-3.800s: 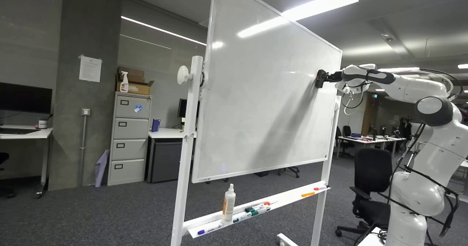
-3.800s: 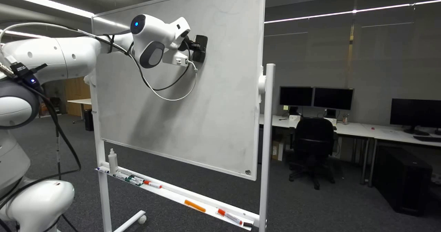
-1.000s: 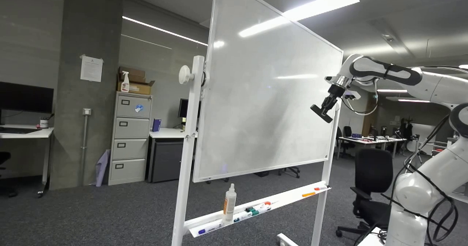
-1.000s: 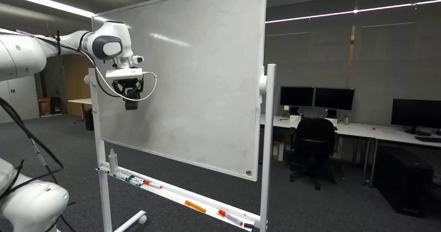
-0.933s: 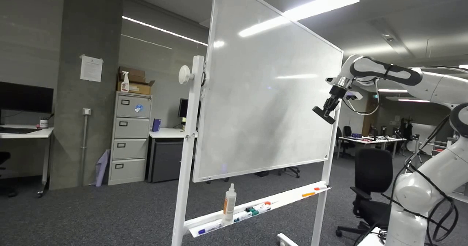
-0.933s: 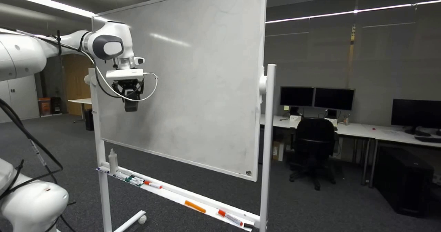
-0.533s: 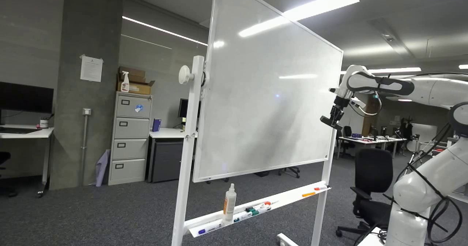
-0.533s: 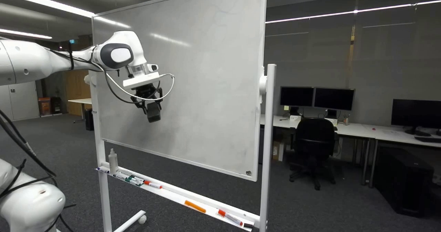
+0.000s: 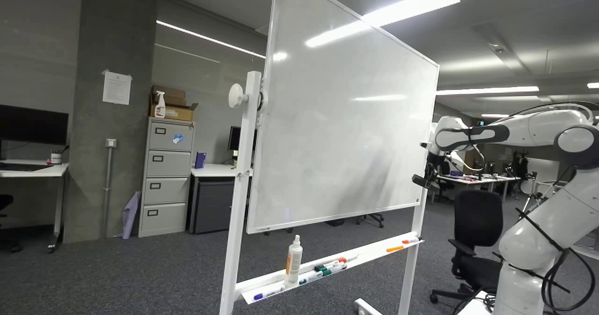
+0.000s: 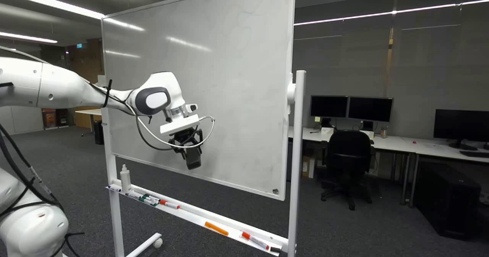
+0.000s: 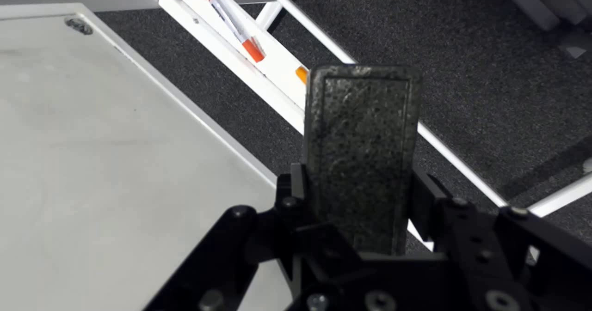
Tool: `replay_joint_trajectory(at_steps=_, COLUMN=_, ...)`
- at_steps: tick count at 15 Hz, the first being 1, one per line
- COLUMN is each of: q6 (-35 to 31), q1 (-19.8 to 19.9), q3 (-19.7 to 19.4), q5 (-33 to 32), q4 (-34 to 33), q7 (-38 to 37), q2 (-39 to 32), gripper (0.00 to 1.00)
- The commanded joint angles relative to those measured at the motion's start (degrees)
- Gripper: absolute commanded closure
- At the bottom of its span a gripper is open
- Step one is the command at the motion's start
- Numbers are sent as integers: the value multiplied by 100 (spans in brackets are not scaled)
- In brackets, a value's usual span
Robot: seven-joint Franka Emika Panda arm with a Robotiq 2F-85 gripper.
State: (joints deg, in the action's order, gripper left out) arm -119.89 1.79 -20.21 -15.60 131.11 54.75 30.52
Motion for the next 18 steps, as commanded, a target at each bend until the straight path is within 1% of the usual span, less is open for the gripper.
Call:
replay_joint_trajectory(at_steps=1, q6=-67, q1=226, q3=106, q5=100, q4=64, q7=116, q2=-120, gripper=69)
replay_joint_trajectory(at_steps=2, q6=-76, q1=265, q3=102, q5=114, q4=92, q7=119, q2=-184, gripper=44)
replay_joint_trajectory(at_steps=8, q6=-74, q1=271, q3=162, q5=120, q4=91, q7=111, q2=-192, gripper=44)
replay_joint_trajectory(at_steps=9, q6=-74, q1=273, q3=161, q5=119, q4=91, q7=110, q2=-192, gripper=69)
replay_joint_trajectory(at_steps=12, q6=-181, q1=-21, q3=396, q5=204, q4=431, q7=360, q2=-74, gripper=69)
replay_joint_trajectory(at_steps=16, q6=-12, q1=-409, q3=839, q5=295, q4=896, q7=760, q2=-76, gripper=69)
replay_joint_trajectory(at_steps=18, q6=25, q1=-585, q3=950, q5=307, q4=1113, q7=1047, q2=-139, gripper=69)
